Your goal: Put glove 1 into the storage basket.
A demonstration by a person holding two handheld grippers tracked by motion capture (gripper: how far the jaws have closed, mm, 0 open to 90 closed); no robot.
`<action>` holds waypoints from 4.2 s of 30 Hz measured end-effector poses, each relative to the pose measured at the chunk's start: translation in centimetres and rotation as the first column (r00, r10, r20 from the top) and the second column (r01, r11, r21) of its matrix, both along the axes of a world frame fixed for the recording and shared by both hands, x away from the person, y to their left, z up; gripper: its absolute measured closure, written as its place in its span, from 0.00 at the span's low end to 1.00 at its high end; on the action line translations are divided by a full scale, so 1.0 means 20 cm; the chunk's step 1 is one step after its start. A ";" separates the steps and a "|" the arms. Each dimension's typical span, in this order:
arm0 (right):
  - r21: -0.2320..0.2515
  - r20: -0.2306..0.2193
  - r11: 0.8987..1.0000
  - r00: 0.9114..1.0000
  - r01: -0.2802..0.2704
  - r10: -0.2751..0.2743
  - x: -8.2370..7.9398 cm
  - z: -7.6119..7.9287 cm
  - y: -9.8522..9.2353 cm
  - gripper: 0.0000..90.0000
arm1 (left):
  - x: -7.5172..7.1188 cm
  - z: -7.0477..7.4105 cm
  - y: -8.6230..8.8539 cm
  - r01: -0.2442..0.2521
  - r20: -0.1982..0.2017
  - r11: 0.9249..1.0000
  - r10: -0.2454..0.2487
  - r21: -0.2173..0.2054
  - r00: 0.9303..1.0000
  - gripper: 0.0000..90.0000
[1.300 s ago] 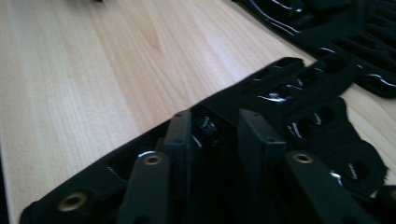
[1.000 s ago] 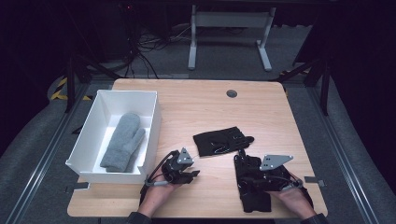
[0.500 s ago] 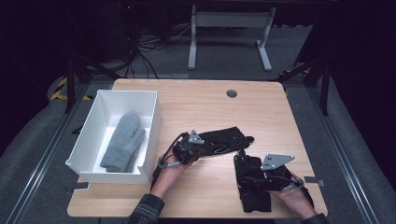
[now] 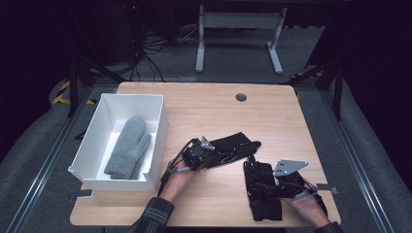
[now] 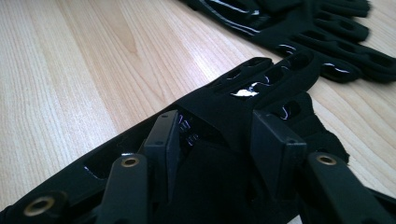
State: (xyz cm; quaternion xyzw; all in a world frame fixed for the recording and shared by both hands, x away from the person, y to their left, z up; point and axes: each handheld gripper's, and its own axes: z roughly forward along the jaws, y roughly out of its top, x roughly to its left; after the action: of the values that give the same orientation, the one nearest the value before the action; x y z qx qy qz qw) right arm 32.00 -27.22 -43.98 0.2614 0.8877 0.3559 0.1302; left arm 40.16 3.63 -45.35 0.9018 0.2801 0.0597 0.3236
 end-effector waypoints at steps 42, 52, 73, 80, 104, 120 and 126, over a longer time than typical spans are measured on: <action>0.006 0.001 0.999 0.999 0.041 -0.041 0.00 0.00 -0.07 0.56 | 0.01 0.00 0.06 -0.095 -0.022 0.995 0.095 0.000 0.995 1.00; 0.005 0.003 0.999 0.999 0.039 -0.039 -0.01 0.00 -0.06 0.56 | -0.15 0.00 0.14 -0.073 -0.055 0.997 0.072 -0.004 0.996 1.00; -0.002 -0.002 0.999 0.999 0.037 -0.037 0.00 -0.01 -0.06 0.56 | -0.28 0.03 0.23 -0.111 -0.045 0.992 0.108 -0.063 0.993 0.81; -0.003 0.000 0.999 0.999 0.036 -0.036 -0.01 -0.01 -0.06 0.56 | -0.21 -0.01 0.21 -0.148 -0.083 0.987 0.142 -0.068 0.986 0.74; -0.033 -0.072 0.997 0.994 0.074 -0.076 -0.06 -0.02 -0.27 1.00 | -0.22 -0.02 0.18 -0.161 -0.101 0.985 0.155 -0.058 0.983 0.93; -0.046 -0.105 0.999 0.994 -0.023 0.018 -0.05 -0.04 -0.13 1.00 | -0.22 -0.02 0.18 -0.164 -0.100 0.985 0.157 -0.058 0.982 0.94; -0.031 -0.106 0.998 0.993 -0.060 0.056 -0.04 -0.04 -0.07 1.00 | -0.22 -0.02 0.18 -0.162 -0.099 0.985 0.155 -0.065 0.983 0.94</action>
State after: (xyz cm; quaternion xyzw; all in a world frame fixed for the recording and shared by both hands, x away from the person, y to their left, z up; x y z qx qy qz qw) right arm 31.19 -28.63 -44.81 0.2515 0.9066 0.3299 0.0771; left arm 35.72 7.32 -45.82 0.8660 0.3679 0.0329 0.3371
